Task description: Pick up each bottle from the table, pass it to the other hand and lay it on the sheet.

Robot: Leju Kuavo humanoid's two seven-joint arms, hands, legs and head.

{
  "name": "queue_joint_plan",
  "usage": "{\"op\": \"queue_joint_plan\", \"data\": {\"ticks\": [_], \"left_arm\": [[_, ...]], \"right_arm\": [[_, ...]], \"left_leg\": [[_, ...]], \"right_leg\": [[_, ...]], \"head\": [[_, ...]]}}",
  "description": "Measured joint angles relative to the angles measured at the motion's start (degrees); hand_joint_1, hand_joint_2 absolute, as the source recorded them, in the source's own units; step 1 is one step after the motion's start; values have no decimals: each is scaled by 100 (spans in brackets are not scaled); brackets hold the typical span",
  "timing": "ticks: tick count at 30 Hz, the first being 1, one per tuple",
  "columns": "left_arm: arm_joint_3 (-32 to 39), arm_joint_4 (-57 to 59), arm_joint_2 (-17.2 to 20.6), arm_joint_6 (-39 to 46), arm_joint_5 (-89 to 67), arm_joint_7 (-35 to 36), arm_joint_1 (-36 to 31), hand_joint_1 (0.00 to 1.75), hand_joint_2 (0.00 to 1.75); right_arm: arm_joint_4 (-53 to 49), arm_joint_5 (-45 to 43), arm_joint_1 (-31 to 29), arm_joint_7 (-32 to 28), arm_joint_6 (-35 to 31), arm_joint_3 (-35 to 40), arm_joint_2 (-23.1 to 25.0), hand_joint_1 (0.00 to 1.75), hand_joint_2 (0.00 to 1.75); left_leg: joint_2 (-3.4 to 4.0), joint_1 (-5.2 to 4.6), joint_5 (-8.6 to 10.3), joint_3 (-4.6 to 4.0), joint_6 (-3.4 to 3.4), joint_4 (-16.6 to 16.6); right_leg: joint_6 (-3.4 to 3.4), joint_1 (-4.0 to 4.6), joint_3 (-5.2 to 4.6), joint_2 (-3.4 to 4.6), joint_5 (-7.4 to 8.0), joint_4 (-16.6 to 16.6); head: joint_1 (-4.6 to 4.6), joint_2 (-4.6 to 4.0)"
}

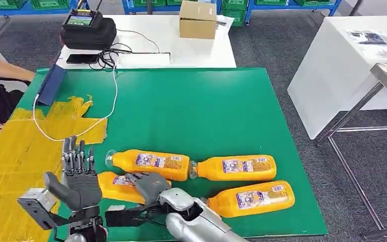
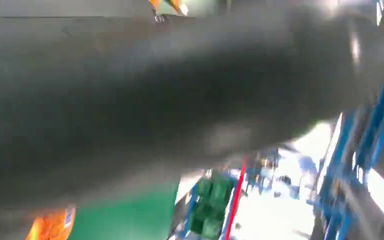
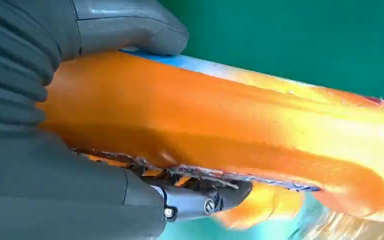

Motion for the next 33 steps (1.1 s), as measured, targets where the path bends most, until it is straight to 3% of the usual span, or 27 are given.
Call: {"op": "queue_joint_plan", "data": {"ticks": [2,4,7,11,15,18,20,26,33], "left_arm": [[50,-165,0,678,357,-112,182,0,175],[83,-470,-9,1362,472,-339,469,0,175],[157,-903,-31,1822,419,-466,799,0,175],[192,-1186,-55,2049,299,-518,964,0,175],[203,-1303,-68,2110,242,-551,1056,0,175],[203,-1340,-85,2041,242,-534,1072,0,175],[205,-1348,-94,1469,227,-355,1074,0,175],[114,-1113,-92,-1735,-459,-105,1041,0,175],[-330,-538,94,-2868,-761,-490,804,0,175]], "right_arm": [[-504,-1222,524,-519,-479,-359,-26,175,175],[-1685,-2656,1311,-837,-751,-566,-223,175,175],[-3044,-3613,1958,-898,-1011,-598,-584,175,175],[-4199,-4072,2482,-1134,-1173,-609,-863,175,175],[-4708,-4105,2893,-1140,-1273,-607,-1076,175,175],[-4863,-4108,3003,-1169,-1358,-607,-1154,175,175],[-4922,-4114,3023,-1241,-1409,-594,-1204,175,175],[-4990,-3979,3015,-1414,-1090,-476,-1309,175,175],[-4985,-3384,2714,-1337,-895,-23,-1532,175,175]], "left_leg": [[15,0,-3,-1,2,0],[-6,-8,0,-36,6,2],[-6,-6,31,-137,23,5],[-9,-5,25,-143,20,4],[-10,-6,17,-150,18,3],[-12,-6,11,-149,14,2],[-13,-6,12,-149,15,2],[-12,-10,15,-149,18,2],[-12,-11,17,-149,20,3]], "right_leg": [[0,0,-2,3,3,0],[3,-4,-22,-3,3,1],[34,2,-57,-8,29,7],[28,3,-65,-11,20,7],[23,3,-71,-14,14,5],[16,2,-128,-14,7,4],[16,2,-128,-15,9,4],[19,-1,-98,-14,14,4],[21,0,-69,-15,16,4]], "head": [[0,0],[-4,0],[-13,0],[6,0],[7,0],[7,0],[7,0],[7,0],[4,0]]}}
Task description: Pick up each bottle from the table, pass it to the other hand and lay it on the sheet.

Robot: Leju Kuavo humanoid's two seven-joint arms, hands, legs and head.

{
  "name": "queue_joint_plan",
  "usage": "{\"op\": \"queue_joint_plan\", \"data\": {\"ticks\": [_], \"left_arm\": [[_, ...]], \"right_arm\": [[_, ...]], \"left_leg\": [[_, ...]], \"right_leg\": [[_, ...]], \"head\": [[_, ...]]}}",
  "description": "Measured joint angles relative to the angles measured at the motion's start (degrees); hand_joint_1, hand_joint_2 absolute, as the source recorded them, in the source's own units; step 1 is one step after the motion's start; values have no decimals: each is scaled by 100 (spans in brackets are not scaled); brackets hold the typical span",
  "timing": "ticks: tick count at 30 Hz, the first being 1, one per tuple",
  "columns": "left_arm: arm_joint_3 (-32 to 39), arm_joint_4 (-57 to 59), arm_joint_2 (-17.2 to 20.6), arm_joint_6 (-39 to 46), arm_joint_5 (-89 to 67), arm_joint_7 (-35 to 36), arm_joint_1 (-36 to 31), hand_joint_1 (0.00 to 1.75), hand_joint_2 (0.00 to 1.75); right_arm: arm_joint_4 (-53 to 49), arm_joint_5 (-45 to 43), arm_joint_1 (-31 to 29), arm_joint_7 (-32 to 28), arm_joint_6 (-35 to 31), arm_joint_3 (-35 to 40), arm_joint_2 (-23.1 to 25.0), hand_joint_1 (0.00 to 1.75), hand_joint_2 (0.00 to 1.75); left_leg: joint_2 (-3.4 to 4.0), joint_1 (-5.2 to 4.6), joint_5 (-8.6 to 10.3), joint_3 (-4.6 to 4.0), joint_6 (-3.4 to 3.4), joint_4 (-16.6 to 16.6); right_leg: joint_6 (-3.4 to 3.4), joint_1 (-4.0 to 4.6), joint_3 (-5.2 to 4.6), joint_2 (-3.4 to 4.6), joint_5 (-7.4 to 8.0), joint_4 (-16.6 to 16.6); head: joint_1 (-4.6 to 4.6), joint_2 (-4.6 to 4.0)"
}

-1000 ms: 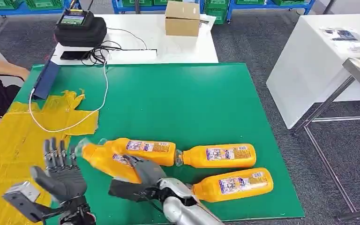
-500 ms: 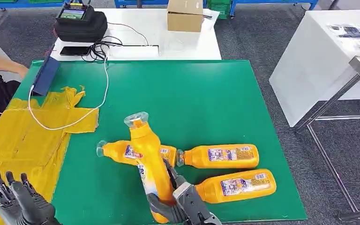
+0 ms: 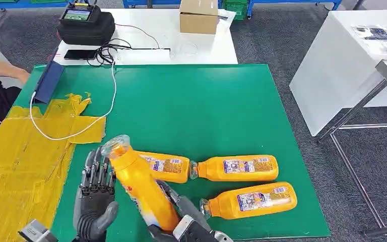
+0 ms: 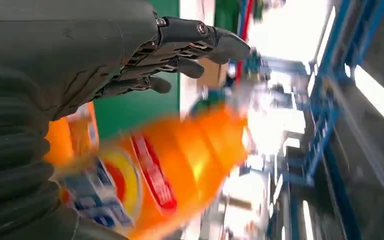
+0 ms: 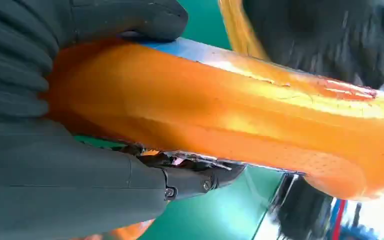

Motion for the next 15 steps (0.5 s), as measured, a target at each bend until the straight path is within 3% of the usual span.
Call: {"op": "queue_joint_plan", "data": {"ticks": [11,15], "left_arm": [[-367,440,304,-92,-107,-201,-198,0,175],[-578,626,440,298,-540,-174,-282,3,175]], "right_arm": [[46,254,-353,37,103,428,-181,175,175],[11,772,-508,260,19,632,-271,175,175]], "left_leg": [[0,0,0,2,0,0],[3,0,-2,5,-1,0]], "right_leg": [[0,-1,-4,0,0,0],[-1,-1,-57,2,-2,0]], "head": [[0,0],[0,0]]}}
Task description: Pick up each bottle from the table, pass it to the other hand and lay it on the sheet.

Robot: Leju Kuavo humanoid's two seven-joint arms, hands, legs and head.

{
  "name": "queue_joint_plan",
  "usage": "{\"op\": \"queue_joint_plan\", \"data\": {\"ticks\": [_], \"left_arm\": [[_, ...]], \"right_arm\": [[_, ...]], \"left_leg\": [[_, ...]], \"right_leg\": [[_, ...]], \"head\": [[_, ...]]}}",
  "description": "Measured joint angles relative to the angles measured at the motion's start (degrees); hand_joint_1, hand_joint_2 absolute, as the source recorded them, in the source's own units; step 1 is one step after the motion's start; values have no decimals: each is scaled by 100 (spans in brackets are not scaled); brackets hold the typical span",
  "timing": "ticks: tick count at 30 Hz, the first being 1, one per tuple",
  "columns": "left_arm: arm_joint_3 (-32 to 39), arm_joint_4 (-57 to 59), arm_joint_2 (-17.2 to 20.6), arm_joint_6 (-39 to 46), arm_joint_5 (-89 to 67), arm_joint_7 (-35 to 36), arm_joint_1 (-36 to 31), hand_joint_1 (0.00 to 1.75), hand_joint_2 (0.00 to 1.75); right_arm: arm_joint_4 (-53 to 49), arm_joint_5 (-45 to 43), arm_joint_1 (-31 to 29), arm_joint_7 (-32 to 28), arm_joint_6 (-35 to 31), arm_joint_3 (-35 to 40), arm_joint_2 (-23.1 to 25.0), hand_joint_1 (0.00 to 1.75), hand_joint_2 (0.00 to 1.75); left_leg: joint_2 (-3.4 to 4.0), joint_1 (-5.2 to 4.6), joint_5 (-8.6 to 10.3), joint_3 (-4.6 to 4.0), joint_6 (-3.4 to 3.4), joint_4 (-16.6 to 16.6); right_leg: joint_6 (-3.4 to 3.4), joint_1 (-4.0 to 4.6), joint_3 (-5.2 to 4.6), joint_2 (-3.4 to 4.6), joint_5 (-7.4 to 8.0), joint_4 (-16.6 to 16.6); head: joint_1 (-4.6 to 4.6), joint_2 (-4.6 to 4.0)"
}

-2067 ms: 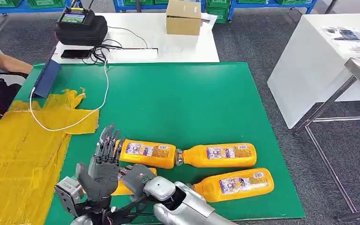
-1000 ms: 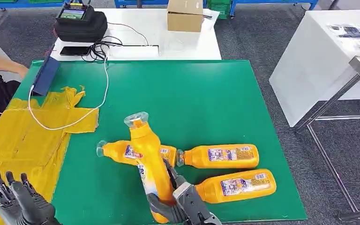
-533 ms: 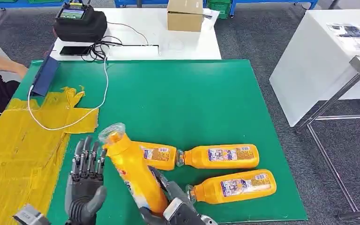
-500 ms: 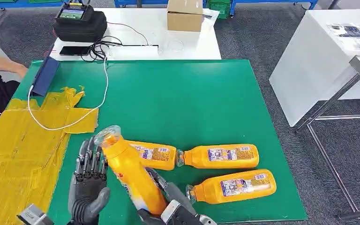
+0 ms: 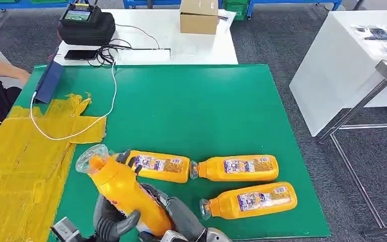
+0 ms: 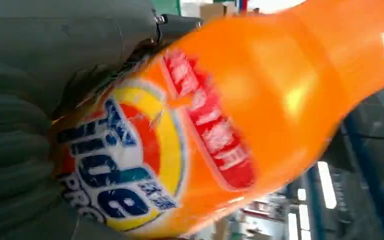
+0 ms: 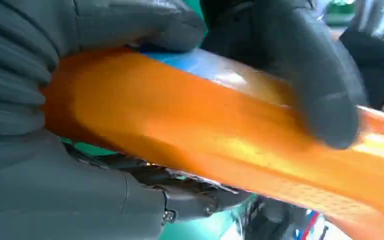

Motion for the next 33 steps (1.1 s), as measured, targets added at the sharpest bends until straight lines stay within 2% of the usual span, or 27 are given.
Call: {"op": "queue_joint_plan", "data": {"ticks": [4,5,6,15,29,30,33], "left_arm": [[-241,183,162,415,-284,61,-70,3,175],[-291,199,201,463,-284,61,-74,168,175],[-337,221,240,491,-284,61,-71,175,175],[-474,273,428,476,-96,55,-68,175,175],[-378,282,372,312,121,24,-71,175,175],[-369,282,371,301,121,24,-71,175,175],[-347,282,365,308,110,26,-71,175,175]], "right_arm": [[-7,214,-194,153,-195,310,-168,175,175],[-4,218,-215,159,-236,369,-207,175,175],[-2,218,-230,168,-271,417,-245,175,175],[26,161,-328,238,-442,627,-385,175,175],[50,115,-362,286,-588,675,-419,175,175],[50,115,-362,286,-588,675,-419,0,175],[50,140,-361,299,-643,673,-417,0,175]], "left_leg": [[1,0,-1,-3,-1,0],[0,0,-1,-3,-1,0],[0,0,-1,-5,-1,0],[1,0,-1,-7,-1,0],[1,0,-1,-7,-1,0],[1,0,-1,-7,-1,0],[1,0,-1,-7,-1,0]], "right_leg": [[-1,0,-8,1,0,0],[-1,0,-6,0,-1,0],[-1,0,-7,0,-1,0],[-1,0,-12,1,-1,0],[-1,0,-10,1,-1,0],[-1,0,-10,1,-1,0],[-1,0,-11,1,-1,0]], "head": [[0,0],[0,0],[0,0],[-2,0],[0,0],[0,0],[0,0]]}}
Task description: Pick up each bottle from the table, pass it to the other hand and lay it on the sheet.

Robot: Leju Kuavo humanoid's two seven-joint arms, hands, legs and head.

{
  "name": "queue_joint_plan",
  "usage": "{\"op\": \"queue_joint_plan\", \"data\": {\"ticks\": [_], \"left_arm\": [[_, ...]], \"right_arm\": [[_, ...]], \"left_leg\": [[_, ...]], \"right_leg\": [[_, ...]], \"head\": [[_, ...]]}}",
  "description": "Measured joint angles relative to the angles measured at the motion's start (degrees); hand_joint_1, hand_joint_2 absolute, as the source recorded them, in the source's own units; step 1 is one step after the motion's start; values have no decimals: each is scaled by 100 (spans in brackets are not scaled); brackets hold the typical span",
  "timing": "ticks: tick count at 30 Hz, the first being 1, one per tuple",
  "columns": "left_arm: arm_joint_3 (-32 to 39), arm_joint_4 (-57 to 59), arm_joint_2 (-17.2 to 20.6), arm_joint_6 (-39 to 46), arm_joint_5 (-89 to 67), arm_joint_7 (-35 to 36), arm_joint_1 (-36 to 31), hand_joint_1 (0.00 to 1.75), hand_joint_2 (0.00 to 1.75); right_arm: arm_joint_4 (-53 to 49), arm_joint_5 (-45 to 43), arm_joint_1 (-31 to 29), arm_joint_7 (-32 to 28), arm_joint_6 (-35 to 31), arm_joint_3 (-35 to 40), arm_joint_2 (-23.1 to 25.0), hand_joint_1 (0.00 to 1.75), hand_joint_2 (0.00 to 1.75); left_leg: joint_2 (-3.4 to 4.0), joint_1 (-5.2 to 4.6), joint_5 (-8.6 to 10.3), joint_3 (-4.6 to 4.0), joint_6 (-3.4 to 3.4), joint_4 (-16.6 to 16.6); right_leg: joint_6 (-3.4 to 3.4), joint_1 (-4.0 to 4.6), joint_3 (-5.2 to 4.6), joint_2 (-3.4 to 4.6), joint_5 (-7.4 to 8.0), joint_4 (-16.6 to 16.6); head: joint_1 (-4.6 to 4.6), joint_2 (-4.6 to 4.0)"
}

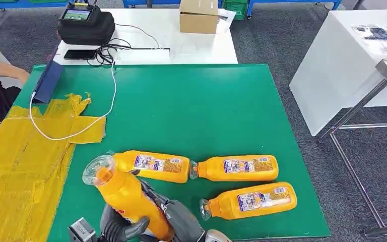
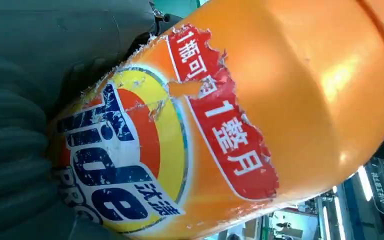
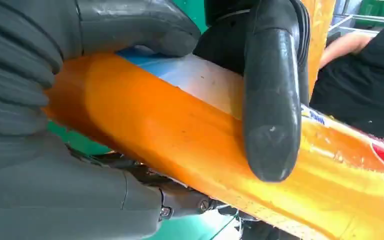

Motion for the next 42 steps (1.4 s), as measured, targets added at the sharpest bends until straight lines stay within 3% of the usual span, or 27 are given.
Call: {"op": "queue_joint_plan", "data": {"ticks": [6,7,9,11,17,22,23,27,33,39,40,41,42], "left_arm": [[98,-258,-28,988,-1490,337,-60,175,175],[152,-301,-26,1164,-1749,430,-97,175,175],[468,-337,48,1555,-2250,645,-257,175,175],[845,-293,207,1925,-2849,791,-476,175,175],[1430,241,540,2763,-4206,1111,-1319,175,175],[1596,693,846,3375,-5264,1390,-1620,175,175],[1604,789,913,3489,-5469,1484,-1660,175,175],[1604,1285,1193,4066,-6479,1933,-1970,175,175],[1598,2447,1626,3875,-7727,2877,-2818,175,175],[1561,3662,1930,3788,-8039,3174,-3470,175,175],[1513,3890,1963,3772,-8043,3215,-3585,65,175],[1482,4038,1980,3753,-8045,3233,-3668,0,175],[1436,4183,2004,3716,-8045,3267,-3743,0,175]], "right_arm": [[-464,824,267,866,-480,-416,0,0,175],[-615,843,367,924,-541,-548,0,0,0],[-956,841,611,951,-508,-912,0,0,0],[-1099,734,651,973,-80,-1354,0,0,0],[-940,640,235,857,846,-2588,127,0,0],[-754,712,61,835,984,-2822,247,0,0],[-728,714,40,835,991,-2830,254,0,175],[-656,974,-181,926,966,-2813,195,0,175],[-472,1596,-885,1007,1286,-2714,28,0,175],[95,1604,-1399,946,1723,-2478,-120,0,175],[251,1552,-1508,977,1838,-2396,-181,0,175],[365,1512,-1593,992,1911,-2354,-223,0,175],[508,1488,-1687,1029,1985,-2311,-256,0,175]], "left_leg": [[-4,-1,0,-2,0,0],[-3,-1,0,-4,0,0],[-1,0,2,-4,1,0],[3,5,7,2,2,0],[-9,7,26,4,9,0],[-11,5,26,1,8,0],[-11,5,26,0,8,0],[-11,6,27,-14,7,0],[-7,7,37,-8,5,0],[-9,6,38,-13,4,2],[-12,6,38,-17,5,3],[-14,6,38,-17,4,3],[-14,5,38,-18,4,3]], "right_leg": [[0,-1,2,-2,0,0],[0,-1,4,-1,1,0],[2,1,59,-1,3,1],[1,7,60,3,6,2],[7,9,76,-10,13,3],[10,7,74,-11,14,4],[10,7,73,-11,14,4],[10,9,58,-12,13,5],[13,9,63,-9,17,7],[14,8,63,-10,18,10],[14,8,62,-11,18,10],[14,8,62,-13,18,10],[14,7,61,-12,18,10]], "head": [[0,0],[0,0],[2,0],[-11,0],[0,0],[0,0],[-2,0],[-2,0],[0,0],[-2,0],[0,0],[0,0],[-2,0]]}}
